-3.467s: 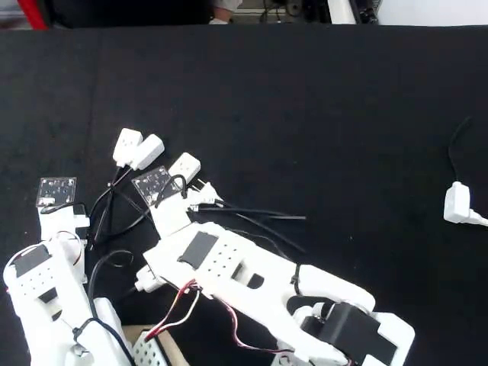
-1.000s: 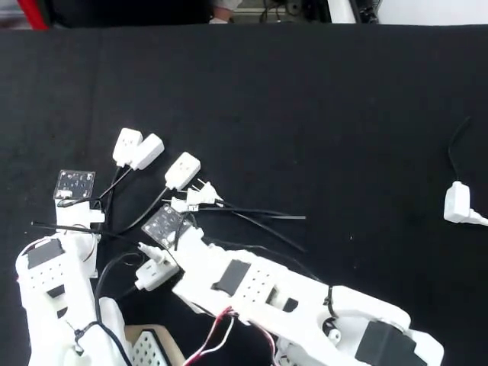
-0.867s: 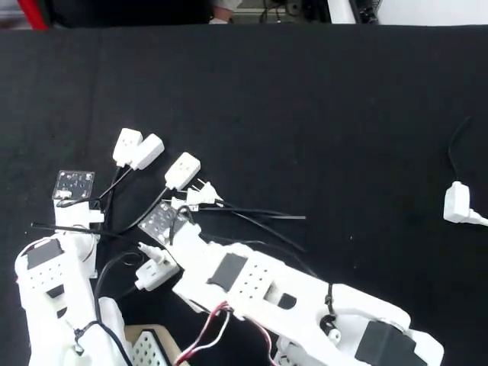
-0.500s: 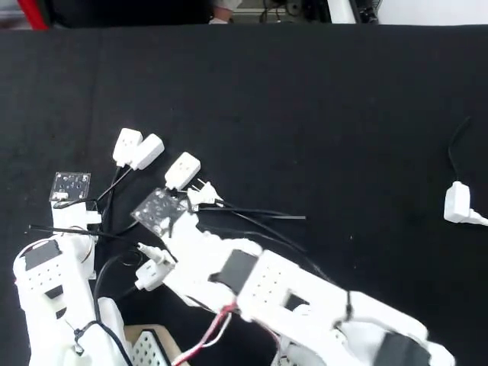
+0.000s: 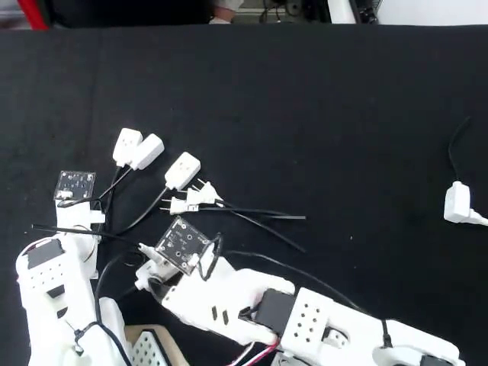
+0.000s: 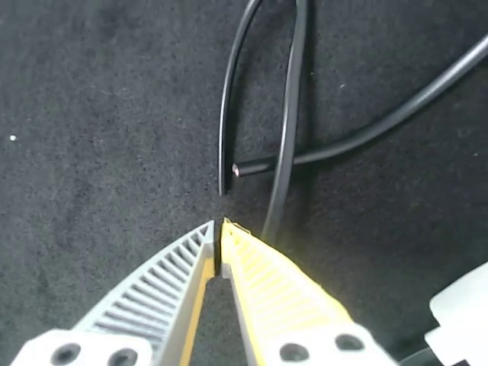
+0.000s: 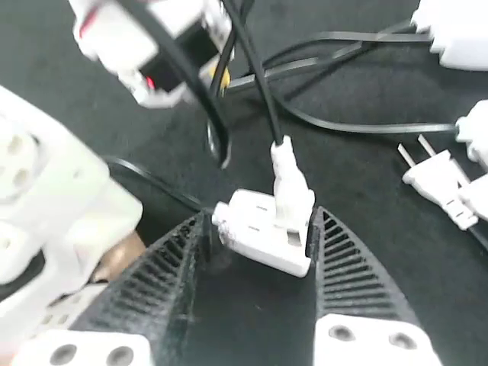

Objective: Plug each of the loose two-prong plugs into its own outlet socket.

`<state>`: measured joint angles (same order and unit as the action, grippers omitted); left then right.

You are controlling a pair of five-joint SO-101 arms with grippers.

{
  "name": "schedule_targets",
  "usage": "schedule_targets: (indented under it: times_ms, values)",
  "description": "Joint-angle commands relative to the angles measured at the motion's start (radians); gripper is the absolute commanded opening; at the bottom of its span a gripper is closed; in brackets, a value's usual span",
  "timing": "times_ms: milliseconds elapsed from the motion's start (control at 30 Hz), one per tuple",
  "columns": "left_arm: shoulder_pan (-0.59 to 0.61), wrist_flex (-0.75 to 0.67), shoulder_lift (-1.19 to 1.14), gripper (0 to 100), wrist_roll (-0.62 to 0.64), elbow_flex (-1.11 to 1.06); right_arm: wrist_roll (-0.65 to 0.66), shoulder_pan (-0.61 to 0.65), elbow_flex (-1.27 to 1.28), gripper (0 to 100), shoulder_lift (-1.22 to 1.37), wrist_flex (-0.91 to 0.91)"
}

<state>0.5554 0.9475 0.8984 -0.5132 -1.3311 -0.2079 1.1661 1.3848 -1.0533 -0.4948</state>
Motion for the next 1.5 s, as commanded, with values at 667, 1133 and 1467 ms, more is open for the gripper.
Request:
schedule_targets:
  times_ms: [667,1133,1467]
  values:
    - [-0.012,0.009,0.017,3,0.008,0.038,-0.034,-0.103,-0.084,20.5,0.430,0.433]
    - [-0.010,0.009,0.017,3,0.008,0.036,-0.072,-0.110,-0.082,5.2,0.432,0.465]
    - [-0.007,0.011,0.017,3,0.008,0.036,-0.075,-0.110,-0.082,18.0,0.432,0.462]
